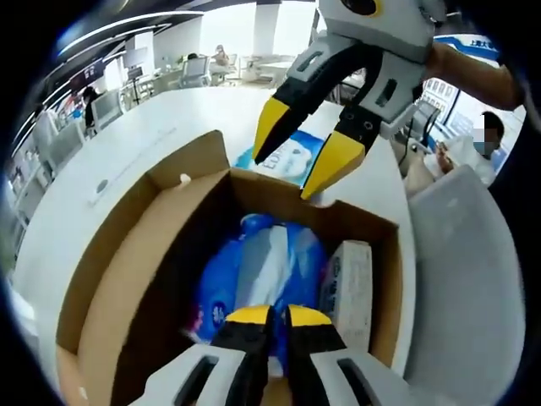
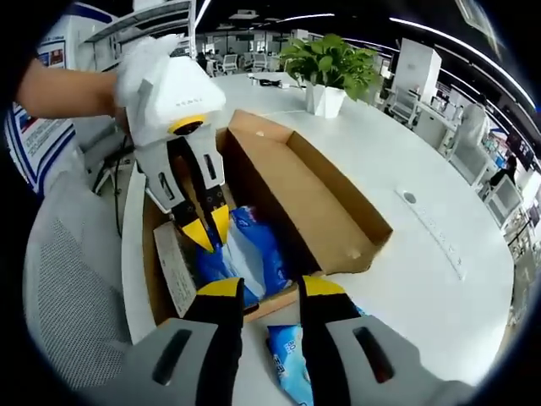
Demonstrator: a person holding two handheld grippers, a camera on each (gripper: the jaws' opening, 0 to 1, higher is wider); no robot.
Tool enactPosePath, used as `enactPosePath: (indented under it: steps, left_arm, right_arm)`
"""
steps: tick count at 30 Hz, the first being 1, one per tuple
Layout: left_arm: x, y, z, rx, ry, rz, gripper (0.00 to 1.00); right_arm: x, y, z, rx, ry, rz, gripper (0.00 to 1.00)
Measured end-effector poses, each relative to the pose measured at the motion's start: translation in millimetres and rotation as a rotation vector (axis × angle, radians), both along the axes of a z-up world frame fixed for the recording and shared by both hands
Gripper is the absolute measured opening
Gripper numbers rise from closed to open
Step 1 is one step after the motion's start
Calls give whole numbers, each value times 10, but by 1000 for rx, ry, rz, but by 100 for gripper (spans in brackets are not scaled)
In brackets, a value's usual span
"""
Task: Operate the shoe box by opening the lid, removing the specified soft item, and placing it in the target area until the item is outside and the box remains undamaged.
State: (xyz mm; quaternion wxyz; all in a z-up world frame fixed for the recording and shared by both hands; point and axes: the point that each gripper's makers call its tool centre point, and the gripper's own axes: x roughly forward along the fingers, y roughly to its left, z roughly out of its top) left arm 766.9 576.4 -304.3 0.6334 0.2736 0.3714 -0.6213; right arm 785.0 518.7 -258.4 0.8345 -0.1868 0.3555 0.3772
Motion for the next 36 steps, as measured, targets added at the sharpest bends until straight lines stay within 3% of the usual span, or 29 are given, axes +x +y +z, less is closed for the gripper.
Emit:
enactPosePath:
  steps: [14,28,32,36]
  left_arm:
    - [1,32,31,-2,-14,1,0]
    - [10,32,82,-17,-3,5,0]
    - [21,37,110,-24,-6,9,0]
    - [22,45,146,-31,-7,14,0]
  right_arm:
    - [114,191,-187,-38,25,41,22]
    - [256,324,-410,-108,35,88,11]
    - [248,340,-401,-125,35,94,1]
    - [272,344,-385,-117,39,86,0]
